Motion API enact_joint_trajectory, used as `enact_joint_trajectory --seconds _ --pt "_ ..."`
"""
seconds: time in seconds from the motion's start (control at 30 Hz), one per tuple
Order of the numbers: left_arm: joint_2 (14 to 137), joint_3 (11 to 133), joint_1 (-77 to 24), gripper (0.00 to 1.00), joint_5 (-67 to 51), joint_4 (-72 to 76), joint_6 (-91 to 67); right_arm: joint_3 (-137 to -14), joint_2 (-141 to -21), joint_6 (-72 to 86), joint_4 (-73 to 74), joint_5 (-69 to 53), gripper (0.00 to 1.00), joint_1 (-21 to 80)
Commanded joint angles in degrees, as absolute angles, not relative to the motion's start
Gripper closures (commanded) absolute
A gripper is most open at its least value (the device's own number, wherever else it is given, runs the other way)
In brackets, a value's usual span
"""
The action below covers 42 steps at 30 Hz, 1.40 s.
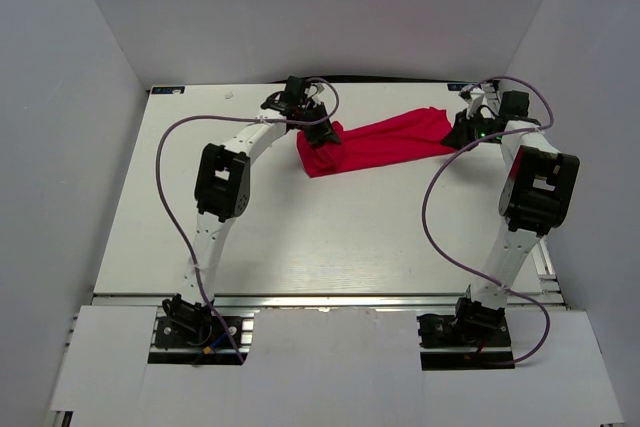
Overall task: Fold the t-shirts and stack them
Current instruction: Fold the folded rectangular tshirt in 1/3 of the way
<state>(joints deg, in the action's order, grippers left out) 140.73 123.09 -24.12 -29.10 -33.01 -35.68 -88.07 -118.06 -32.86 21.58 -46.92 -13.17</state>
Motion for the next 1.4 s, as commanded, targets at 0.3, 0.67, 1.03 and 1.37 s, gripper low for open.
enact_joint_trajectory --seconds 0.3,0.67,1.03,1.37 --pt "140.7 126.1 -24.9 1.00 -28.2 -34.5 -40.5 -87.0 -115.0 -31.9 20.1 -48.8 0.86 -13.5" --pt "140.5 128.6 -24.9 1.00 -29.3 -34.5 -43.4 -86.6 -114.9 -32.0 20.0 -48.9 0.86 -13.6" --pt "140.9 130.6 -25.7 1.00 -30.2 -33.6 -45.9 -86.4 -115.3 -31.5 19.5 -48.5 0.86 -13.5" --pt "143.3 130.2 -27.2 0.99 -29.2 -31.3 -48.8 -85.6 -115.1 -31.4 19.2 -48.3 0.86 -13.5"
